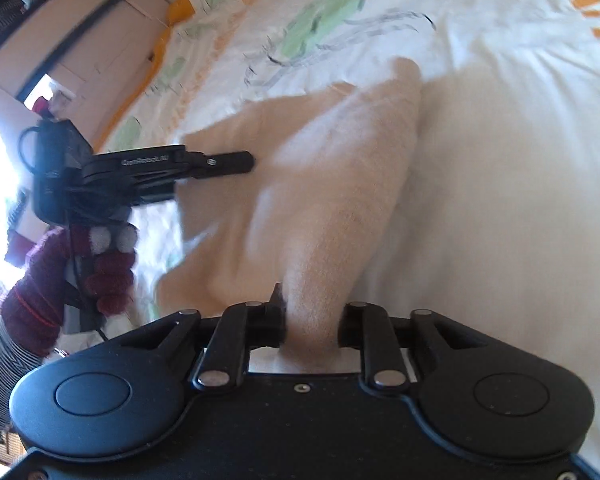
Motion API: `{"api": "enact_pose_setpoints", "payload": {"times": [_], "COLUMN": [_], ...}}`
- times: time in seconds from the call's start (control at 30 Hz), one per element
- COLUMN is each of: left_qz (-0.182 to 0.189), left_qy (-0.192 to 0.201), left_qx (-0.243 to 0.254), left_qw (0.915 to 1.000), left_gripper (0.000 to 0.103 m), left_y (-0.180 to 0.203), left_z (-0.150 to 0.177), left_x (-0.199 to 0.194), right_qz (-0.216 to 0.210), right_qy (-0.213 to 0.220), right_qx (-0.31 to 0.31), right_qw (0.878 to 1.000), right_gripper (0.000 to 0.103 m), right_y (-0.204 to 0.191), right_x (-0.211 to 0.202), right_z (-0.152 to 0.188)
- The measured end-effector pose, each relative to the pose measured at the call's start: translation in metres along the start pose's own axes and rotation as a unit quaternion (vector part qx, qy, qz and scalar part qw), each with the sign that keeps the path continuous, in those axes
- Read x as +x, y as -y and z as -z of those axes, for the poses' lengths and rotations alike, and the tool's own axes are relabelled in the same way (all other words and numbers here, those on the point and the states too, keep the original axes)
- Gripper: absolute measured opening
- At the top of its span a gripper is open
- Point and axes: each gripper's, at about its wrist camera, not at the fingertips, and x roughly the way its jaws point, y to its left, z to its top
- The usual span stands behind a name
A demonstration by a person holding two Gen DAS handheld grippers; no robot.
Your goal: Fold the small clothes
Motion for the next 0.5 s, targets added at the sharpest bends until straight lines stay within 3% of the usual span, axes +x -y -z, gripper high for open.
{"api": "enact_pose_setpoints", "payload": {"times": [0.03,0.1,0.17,0.23,0.33,0.5], "left_qz": [-0.034,-0.094,-0.128,-0.143,-0.175,-0.146], "left_qy": [0.004,0.025,0.036,0.042,0.080,0.127], "left_qx": [0.024,0.070,0.079,0.066,0.071,0.076], "left_qw": [0.9991,0.9928,0.9879,0.9866,0.9789,0.9781], "left_gripper": [0.044,0.059,0.059,0.059,0.058,0.059], "left_y": [0.002,0.005,0.004,0.003,0.017,0.050], "left_z": [0.007,0.016,0.019,0.017,0.025,0.054], "left_x": [0.001,0.000,-0.009,-0.022,-0.054,-0.089], "right_qz": [0.015,0.026,0.032,0.043,0.048,0.056], "right_qy": [-0.006,-0.005,0.004,0.023,0.061,0.110], "right_qx": [-0.007,-0.004,-0.003,-0.019,-0.041,-0.049], "right_qw": [1.000,1.000,0.999,0.999,0.996,0.991], "right_gripper": [0.054,0.062,0.064,0.073,0.080,0.089], "right_y": [0.000,0.000,-0.003,-0.010,-0.023,-0.038], "right_x": [-0.001,-0.006,-0.014,-0.024,-0.033,-0.032], "right_z": [0.005,0.012,0.015,0.016,0.016,0.014]}}
